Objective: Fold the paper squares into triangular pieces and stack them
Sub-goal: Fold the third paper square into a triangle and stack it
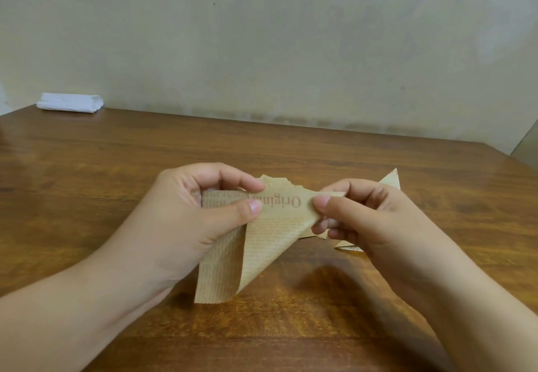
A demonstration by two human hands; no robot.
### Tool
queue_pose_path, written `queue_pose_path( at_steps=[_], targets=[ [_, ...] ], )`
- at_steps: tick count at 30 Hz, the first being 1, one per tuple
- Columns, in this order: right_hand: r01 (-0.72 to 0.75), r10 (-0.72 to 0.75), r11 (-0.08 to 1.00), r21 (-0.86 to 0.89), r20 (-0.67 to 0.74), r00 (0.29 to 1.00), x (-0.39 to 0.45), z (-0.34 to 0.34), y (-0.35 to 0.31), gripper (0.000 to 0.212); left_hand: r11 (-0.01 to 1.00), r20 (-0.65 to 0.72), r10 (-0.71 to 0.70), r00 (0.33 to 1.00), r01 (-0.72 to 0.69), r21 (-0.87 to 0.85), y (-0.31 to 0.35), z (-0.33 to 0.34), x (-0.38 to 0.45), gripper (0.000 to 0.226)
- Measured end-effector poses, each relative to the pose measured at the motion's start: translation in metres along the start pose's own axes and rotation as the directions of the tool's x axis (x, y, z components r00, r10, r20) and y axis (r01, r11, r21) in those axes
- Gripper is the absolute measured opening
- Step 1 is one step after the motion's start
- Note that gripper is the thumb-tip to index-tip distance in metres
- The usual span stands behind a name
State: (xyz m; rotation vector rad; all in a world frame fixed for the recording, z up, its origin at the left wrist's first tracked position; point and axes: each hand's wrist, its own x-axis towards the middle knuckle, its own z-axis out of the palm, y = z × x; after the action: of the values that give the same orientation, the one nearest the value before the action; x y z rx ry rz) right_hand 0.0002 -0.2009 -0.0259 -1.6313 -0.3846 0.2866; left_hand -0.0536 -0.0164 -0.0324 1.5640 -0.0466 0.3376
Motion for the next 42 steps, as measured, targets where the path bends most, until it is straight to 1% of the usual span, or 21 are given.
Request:
queue_pose_path(
  at_steps=[2, 5, 6, 10, 12, 16, 18, 20, 25, 28, 29, 31, 34, 35, 36, 38, 39, 40, 41, 42],
  targets=[
    [-0.006, 0.007, 1.0, -0.028, 0.036, 0.999, -0.001, 0.001, -0.001, 0.02, 1.0, 0.027, -0.015, 1.0, 0.014, 0.022, 0.0, 0.0, -0.001, 0.021],
    [0.009, -0.005, 0.999, -0.04, 0.093, 0.996, -0.003, 0.004, -0.001, 0.017, 0.997, 0.055, -0.031, 0.998, 0.028, 0.066, -0.001, 0.0, -0.002, 0.026],
    [0.015, -0.01, 0.999, -0.046, 0.104, 0.995, -0.003, 0.004, 0.0, 0.019, 0.996, 0.064, -0.03, 0.997, 0.024, 0.084, -0.001, 0.0, -0.003, 0.027],
    [0.031, -0.02, 0.993, -0.117, 0.089, 0.996, -0.002, 0.003, 0.002, 0.029, 0.991, 0.072, -0.012, 0.997, 0.002, 0.132, -0.002, 0.001, -0.004, 0.026],
    [0.025, -0.016, 0.994, -0.106, 0.082, 0.997, -0.001, 0.003, 0.003, 0.027, 0.99, 0.064, -0.009, 0.998, 0.0, 0.144, -0.001, 0.002, -0.004, 0.023],
    [0.001, 0.003, 0.999, -0.041, 0.105, 0.994, -0.001, 0.004, 0.004, 0.015, 0.99, 0.063, -0.029, 0.998, 0.02, 0.138, -0.001, 0.002, -0.004, 0.015],
    [-0.012, 0.015, 1.0, -0.025, 0.111, 0.994, -0.001, 0.005, 0.003, 0.014, 0.989, 0.059, -0.042, 0.997, 0.033, 0.143, -0.001, 0.001, -0.004, 0.017],
    [-0.022, 0.026, 0.999, -0.045, 0.107, 0.994, -0.001, 0.005, 0.003, 0.016, 0.985, 0.055, -0.063, 0.996, 0.053, 0.165, -0.001, 0.001, -0.003, 0.018],
    [-0.021, 0.041, 0.98, -0.197, 0.096, 0.995, 0.0, 0.004, 0.006, 0.04, 0.972, 0.06, -0.126, 0.99, 0.111, 0.209, -0.004, 0.0, -0.002, 0.016],
    [-0.005, 0.032, 0.967, -0.255, 0.102, 0.994, 0.001, 0.005, 0.007, 0.042, 0.961, 0.062, -0.166, 0.984, 0.147, 0.235, -0.006, 0.0, -0.001, 0.017],
    [0.001, 0.031, 0.957, -0.29, 0.105, 0.994, 0.001, 0.005, 0.008, 0.041, 0.957, 0.062, -0.18, 0.982, 0.16, 0.243, -0.007, -0.001, -0.001, 0.017],
    [-0.003, 0.047, 0.924, -0.382, 0.106, 0.993, 0.002, 0.004, 0.01, 0.031, 0.945, 0.067, -0.213, 0.975, 0.188, 0.267, -0.009, -0.001, -0.001, 0.018],
    [-0.056, 0.095, 0.844, -0.533, 0.044, 0.995, 0.003, 0.004, 0.014, 0.015, 0.891, 0.089, -0.256, 0.963, 0.199, 0.408, -0.012, 0.0, -0.003, 0.016],
    [-0.082, 0.11, 0.817, -0.571, 0.015, 0.994, 0.003, 0.004, 0.015, 0.015, 0.863, 0.091, -0.249, 0.964, 0.178, 0.473, -0.015, -0.001, -0.003, 0.015],
    [-0.105, 0.123, 0.788, -0.606, -0.011, 0.992, 0.004, 0.004, 0.016, 0.016, 0.827, 0.083, -0.21, 0.974, 0.132, 0.546, -0.017, -0.001, -0.003, 0.013],
    [-0.139, 0.133, 0.741, -0.658, -0.059, 0.989, 0.005, 0.002, 0.018, 0.018, 0.701, 0.084, -0.041, 0.996, -0.031, 0.712, -0.02, -0.003, -0.003, 0.007],
    [-0.147, 0.131, 0.726, -0.672, -0.075, 0.989, 0.006, 0.002, 0.019, 0.018, 0.625, 0.125, 0.034, 0.992, -0.119, 0.772, -0.018, -0.003, -0.005, 0.005],
    [-0.152, 0.129, 0.713, -0.684, -0.084, 0.988, 0.006, 0.001, 0.019, 0.018, 0.571, 0.181, 0.079, 0.98, -0.193, 0.798, -0.016, -0.003, -0.006, 0.011],
    [-0.151, 0.127, 0.699, -0.699, -0.087, 0.988, 0.007, 0.0, 0.02, 0.017, 0.548, 0.238, 0.083, 0.968, -0.244, 0.801, -0.014, -0.002, -0.008, 0.02],
    [-0.146, 0.124, 0.683, -0.715, -0.083, 0.989, 0.007, 0.0, 0.02, 0.017, 0.541, 0.289, 0.053, 0.956, -0.271, 0.797, -0.012, 0.0, -0.01, 0.029]
  ],
)
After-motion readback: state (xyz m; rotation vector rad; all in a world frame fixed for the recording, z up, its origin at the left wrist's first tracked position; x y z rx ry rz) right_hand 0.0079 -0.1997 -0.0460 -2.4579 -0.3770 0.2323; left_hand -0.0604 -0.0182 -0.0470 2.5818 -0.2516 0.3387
